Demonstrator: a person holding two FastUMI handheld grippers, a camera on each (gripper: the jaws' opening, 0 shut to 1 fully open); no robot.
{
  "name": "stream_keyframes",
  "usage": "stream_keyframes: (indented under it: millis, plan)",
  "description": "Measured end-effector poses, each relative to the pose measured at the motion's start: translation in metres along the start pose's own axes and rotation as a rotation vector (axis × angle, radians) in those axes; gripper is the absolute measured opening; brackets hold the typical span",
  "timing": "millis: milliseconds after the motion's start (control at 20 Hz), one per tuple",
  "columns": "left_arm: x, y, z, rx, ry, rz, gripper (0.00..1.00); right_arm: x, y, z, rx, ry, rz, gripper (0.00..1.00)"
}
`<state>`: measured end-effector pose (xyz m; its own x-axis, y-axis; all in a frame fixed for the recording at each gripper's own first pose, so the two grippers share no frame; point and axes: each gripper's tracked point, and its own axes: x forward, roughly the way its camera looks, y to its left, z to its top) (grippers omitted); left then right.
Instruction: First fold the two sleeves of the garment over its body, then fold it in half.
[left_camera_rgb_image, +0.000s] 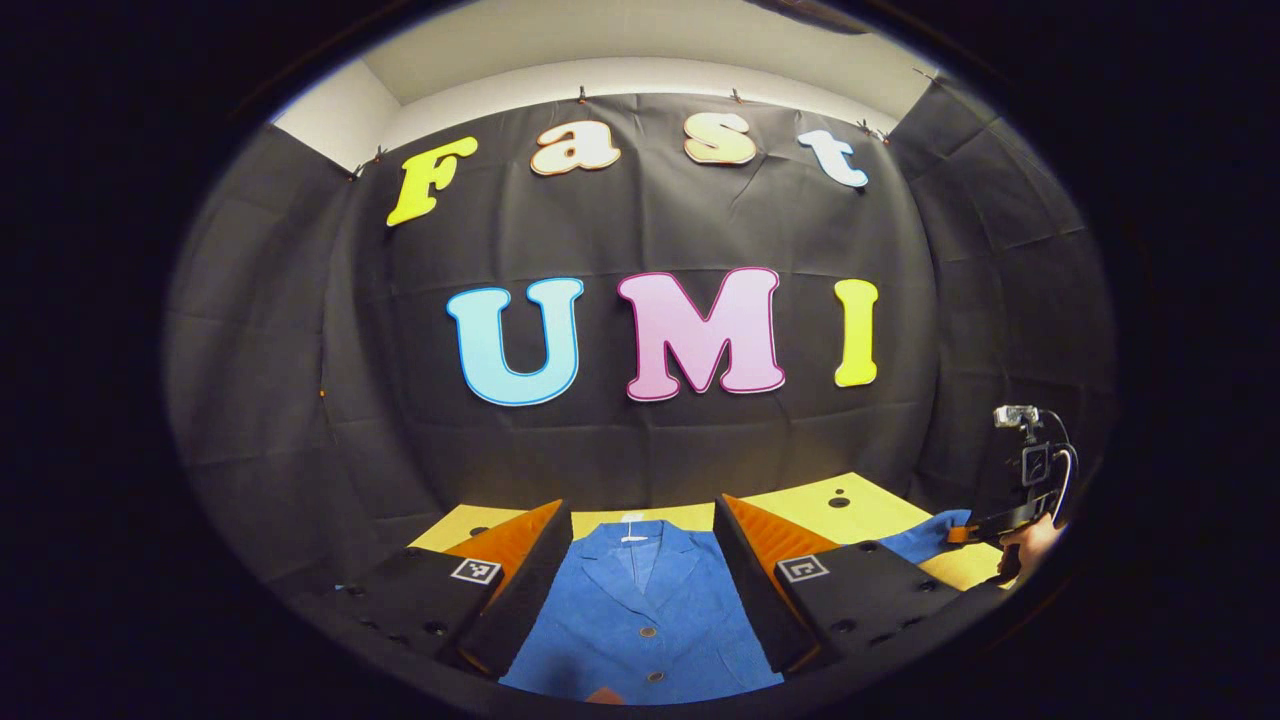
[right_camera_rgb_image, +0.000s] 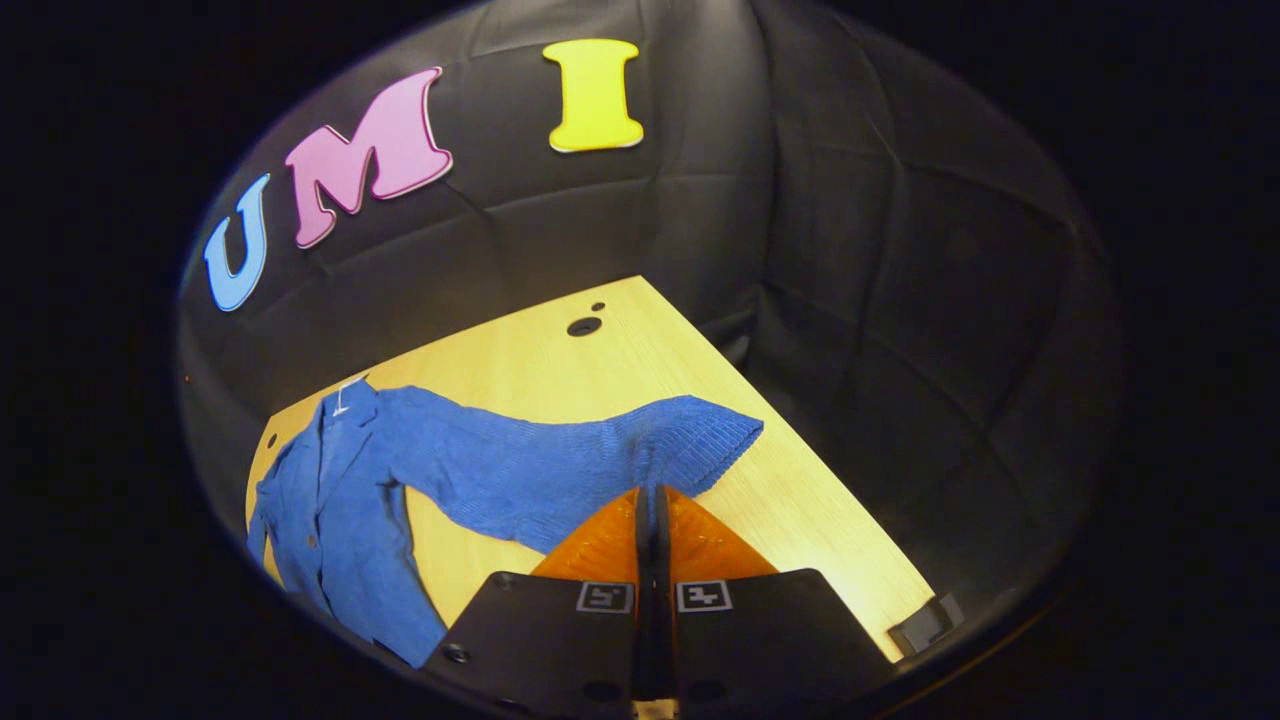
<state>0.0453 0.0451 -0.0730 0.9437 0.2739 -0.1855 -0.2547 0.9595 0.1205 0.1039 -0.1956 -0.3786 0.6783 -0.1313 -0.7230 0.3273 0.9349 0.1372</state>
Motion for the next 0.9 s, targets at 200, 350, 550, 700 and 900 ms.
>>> stream_keyframes:
  millis: [200,350,550,700,900]
  plan:
    - [-0.01,0.027,0.001,-0.022,-0.006,0.006,0.82,-0.039,0.04,0.015,-0.016,-0.096,0.011,0.02]
    - [-0.017,0.053,-0.003,-0.004,-0.009,0.021,0.82,-0.049,0.082,0.027,-0.063,-0.131,0.037,0.02]
    - [-0.023,0.084,-0.013,-0.023,0.011,0.054,0.82,-0.046,0.148,0.039,-0.119,-0.137,0.103,0.01]
    - [-0.028,0.107,-0.017,-0.034,0.013,0.086,0.81,-0.033,0.201,0.046,-0.154,-0.115,0.152,0.02]
    - [-0.033,0.138,-0.025,-0.04,0.024,0.142,0.82,-0.018,0.269,0.048,-0.18,-0.073,0.223,0.02]
